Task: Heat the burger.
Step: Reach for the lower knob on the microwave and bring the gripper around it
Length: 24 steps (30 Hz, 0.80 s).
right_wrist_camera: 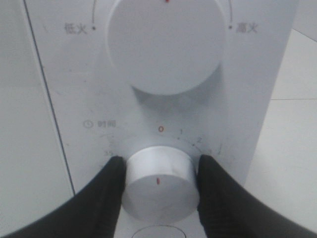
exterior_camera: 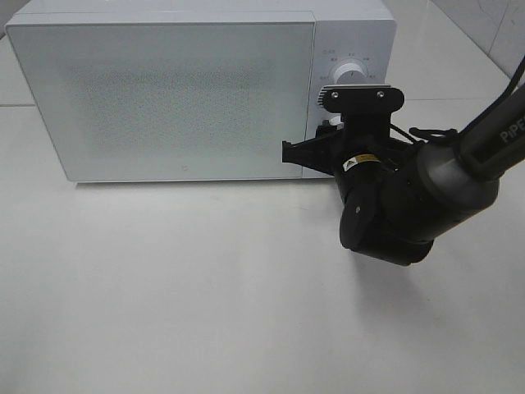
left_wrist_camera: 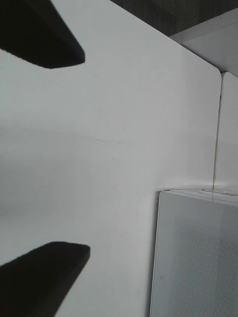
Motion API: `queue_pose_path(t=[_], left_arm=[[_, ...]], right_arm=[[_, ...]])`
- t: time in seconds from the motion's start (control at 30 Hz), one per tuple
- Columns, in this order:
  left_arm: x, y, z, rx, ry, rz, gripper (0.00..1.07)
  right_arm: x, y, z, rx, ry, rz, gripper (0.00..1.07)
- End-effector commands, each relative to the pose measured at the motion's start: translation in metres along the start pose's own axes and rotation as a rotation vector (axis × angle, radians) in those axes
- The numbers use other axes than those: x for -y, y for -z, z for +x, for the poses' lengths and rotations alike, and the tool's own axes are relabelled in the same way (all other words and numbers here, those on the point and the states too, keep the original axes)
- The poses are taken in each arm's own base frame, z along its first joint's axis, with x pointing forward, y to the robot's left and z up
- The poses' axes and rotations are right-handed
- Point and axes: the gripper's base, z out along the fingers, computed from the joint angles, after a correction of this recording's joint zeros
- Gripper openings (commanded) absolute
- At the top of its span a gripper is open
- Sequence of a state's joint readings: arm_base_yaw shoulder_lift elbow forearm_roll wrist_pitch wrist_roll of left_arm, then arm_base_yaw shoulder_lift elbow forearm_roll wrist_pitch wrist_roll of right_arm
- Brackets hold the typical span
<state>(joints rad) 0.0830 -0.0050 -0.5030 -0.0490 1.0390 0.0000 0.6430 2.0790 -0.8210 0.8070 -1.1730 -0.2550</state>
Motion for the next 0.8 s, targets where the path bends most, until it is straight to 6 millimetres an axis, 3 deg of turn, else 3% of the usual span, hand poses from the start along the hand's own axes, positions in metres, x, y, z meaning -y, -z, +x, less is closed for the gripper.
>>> queue_pose_path(t=[0.03, 0.47, 0.8], left_arm=[[0.0002, 0.0020, 0.0021, 0.019, -0.001, 0.007, 0.87], [0.0002, 0.0020, 0.0021, 0.019, -0.001, 0.007, 0.87], [0.0002, 0.0020, 0.0021, 0.019, -0.001, 0.007, 0.87]], right_arm=[[-0.0010, -0.0036, -0.0124, 0.053, -0.015, -0.006, 0.00], [-0.0005, -0.0034, -0.0145, 0.076, -0.032, -0.002, 0.00], [-0.0043, -0.0033, -0.0155, 0.078, -0.363, -0.058, 0.00]])
